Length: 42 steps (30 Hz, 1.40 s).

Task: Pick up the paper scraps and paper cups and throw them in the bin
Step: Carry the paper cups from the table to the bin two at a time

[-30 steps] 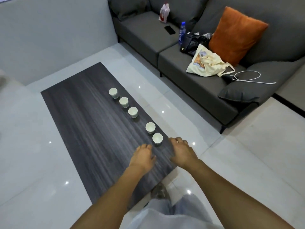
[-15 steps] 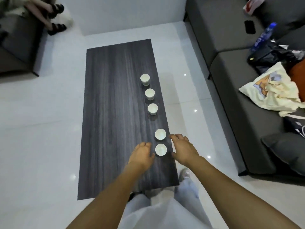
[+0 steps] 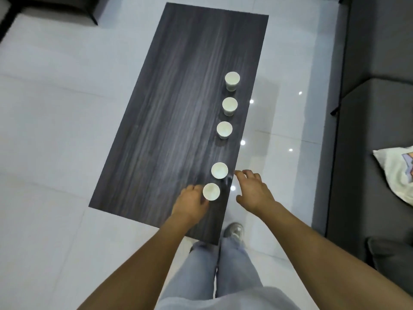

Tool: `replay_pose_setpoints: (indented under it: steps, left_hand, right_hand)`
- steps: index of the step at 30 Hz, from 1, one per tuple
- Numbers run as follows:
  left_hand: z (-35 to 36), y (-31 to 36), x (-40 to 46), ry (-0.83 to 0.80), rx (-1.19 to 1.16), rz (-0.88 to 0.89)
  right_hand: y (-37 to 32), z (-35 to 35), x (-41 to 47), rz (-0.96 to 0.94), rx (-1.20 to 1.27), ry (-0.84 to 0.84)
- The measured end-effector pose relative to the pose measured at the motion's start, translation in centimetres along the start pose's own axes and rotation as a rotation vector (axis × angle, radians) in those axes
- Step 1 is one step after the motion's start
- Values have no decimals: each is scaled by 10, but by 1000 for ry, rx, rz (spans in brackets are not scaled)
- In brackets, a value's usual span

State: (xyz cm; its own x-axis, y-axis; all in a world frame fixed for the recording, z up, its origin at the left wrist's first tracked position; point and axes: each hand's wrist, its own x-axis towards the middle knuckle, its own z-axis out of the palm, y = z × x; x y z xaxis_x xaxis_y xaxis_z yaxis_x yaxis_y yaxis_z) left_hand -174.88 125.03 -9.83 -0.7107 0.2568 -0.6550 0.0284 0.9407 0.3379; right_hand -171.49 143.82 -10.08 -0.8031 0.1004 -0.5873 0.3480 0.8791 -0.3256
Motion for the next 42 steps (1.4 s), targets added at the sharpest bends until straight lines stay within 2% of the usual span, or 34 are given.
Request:
replay_pose_setpoints:
  steps: [12,16,20,25,28,35,42]
  left_hand:
    - [33,-27,35,0,-106,-96]
    - [60,-19,57,23,-216,-192]
    - [87,-5,87,130,-274,-274]
    - [128,5,122,224,-203,-343]
    - [151,3,135,184,-183,-406]
    - [181,-4,132,239,-249,-420]
    - [166,-16,87,275,-311,-521]
  right_hand:
    - [0,16,59,-77,-134,-100]
    - [4,24,98,-179,-201,-155]
    - [14,35,140,-307,-253,-201]
    - [26,61,184,-438,-367,-269]
    - [30,81,198,-515,-407,-310]
    - [31,109,200,-630,-386,-344]
    - [9,94,169,-650,-423,-366]
